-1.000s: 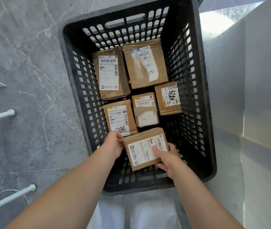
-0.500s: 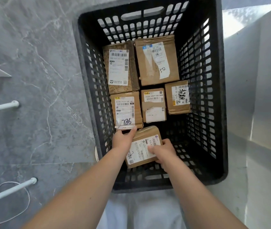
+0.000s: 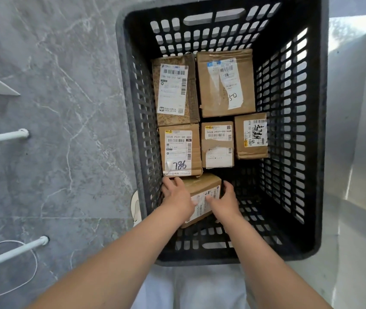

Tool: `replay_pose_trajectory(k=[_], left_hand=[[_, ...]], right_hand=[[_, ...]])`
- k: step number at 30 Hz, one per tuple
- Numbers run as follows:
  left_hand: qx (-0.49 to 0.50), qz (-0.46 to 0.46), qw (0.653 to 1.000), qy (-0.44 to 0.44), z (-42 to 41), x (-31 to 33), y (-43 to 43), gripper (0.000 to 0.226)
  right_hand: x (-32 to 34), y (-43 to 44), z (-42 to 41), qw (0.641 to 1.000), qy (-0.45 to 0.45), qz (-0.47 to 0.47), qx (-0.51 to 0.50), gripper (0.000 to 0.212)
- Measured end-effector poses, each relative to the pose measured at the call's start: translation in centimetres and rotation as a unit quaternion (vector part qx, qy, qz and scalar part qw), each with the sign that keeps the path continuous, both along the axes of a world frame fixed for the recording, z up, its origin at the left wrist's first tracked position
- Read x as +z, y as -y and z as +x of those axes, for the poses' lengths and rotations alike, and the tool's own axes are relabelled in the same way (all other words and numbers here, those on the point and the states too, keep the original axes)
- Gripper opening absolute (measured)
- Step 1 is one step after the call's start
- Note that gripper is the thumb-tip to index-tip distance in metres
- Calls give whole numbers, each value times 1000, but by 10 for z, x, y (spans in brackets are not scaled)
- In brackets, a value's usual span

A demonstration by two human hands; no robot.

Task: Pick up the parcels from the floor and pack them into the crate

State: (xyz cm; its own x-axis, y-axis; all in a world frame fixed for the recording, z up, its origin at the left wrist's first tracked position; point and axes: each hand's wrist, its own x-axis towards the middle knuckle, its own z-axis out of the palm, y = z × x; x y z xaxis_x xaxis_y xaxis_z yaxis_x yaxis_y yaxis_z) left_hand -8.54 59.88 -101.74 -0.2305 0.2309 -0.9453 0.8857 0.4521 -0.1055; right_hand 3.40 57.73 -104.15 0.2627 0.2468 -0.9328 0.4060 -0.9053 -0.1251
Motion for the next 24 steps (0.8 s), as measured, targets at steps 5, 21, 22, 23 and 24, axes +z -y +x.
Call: replay_pose_trajectory(k=[5,21,22,23,24], left_hand=[[-170,95,981,-3,-18,-1,-13,47],[-117,-2,985,123,-13,25,-50,32],[-120,28,985,123,-11,36,-60,33],[-114,59,985,117,-11,49,-72,34],[-107,94,984,107,-13,62,-84,33]], right_hand=[[2,-19,3,999,-41,-7,-13,48],[58,-46,-31,988,-72,-5,138,39],[72,-54,-42,990,-79,10,113,34],[88,-64,-50,993,-85,29,81,30],[103,-77,-55,994,-81,51,61,30]])
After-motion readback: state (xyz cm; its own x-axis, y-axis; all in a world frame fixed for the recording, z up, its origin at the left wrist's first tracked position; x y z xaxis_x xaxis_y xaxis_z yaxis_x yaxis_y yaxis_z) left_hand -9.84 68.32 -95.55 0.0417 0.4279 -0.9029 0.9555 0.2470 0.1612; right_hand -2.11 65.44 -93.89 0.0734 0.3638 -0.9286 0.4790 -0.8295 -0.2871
